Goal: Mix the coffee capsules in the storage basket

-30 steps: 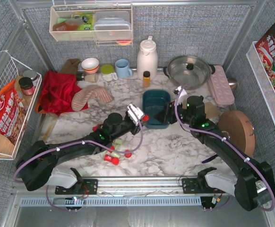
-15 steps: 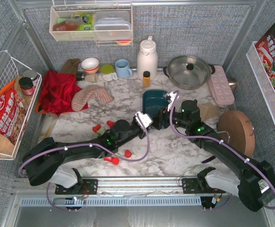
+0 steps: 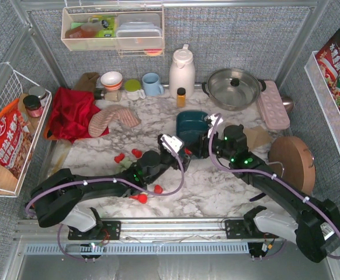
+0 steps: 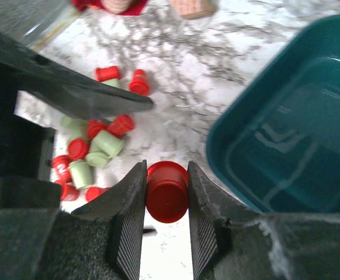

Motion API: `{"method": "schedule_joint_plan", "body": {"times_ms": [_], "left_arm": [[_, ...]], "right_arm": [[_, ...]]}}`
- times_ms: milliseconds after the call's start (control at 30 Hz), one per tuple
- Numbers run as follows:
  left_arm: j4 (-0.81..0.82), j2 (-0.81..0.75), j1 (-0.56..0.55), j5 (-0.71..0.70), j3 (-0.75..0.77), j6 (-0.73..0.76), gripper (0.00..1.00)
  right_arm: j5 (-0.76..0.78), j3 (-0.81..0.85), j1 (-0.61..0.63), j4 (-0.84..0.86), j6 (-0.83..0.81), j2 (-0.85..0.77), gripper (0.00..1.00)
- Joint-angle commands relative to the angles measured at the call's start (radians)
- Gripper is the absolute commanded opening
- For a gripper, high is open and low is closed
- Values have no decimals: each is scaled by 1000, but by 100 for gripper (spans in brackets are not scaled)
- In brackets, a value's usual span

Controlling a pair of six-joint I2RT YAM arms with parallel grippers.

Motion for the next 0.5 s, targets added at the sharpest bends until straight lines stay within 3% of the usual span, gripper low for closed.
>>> {"method": "schedule_joint_plan", "body": {"times_ms": [0,100,167,300,400,467], "left_arm": [[62,-19,-3,-204,-28,-173,99],[20,-56,-2,-373,-69,-348,99],[-138,-80,-2,-460,-52,-449,99],[-600,-98,-2,-606,62,-736,99],[-834,-77,-4,-619,130,-919,99],[-931,-47,-8,-607,166,-1000,99]], "right_arm": [[236,-31,0,-11,-5,-36,0],[446,-41,0,-44,-12,-58,0],[497,-50,0,-26,-35,-50,0],[489,-35,0,54,-97,44,0],[474,6,0,91,-130,155,0],[458,51,2,71,-142,222,6]]}}
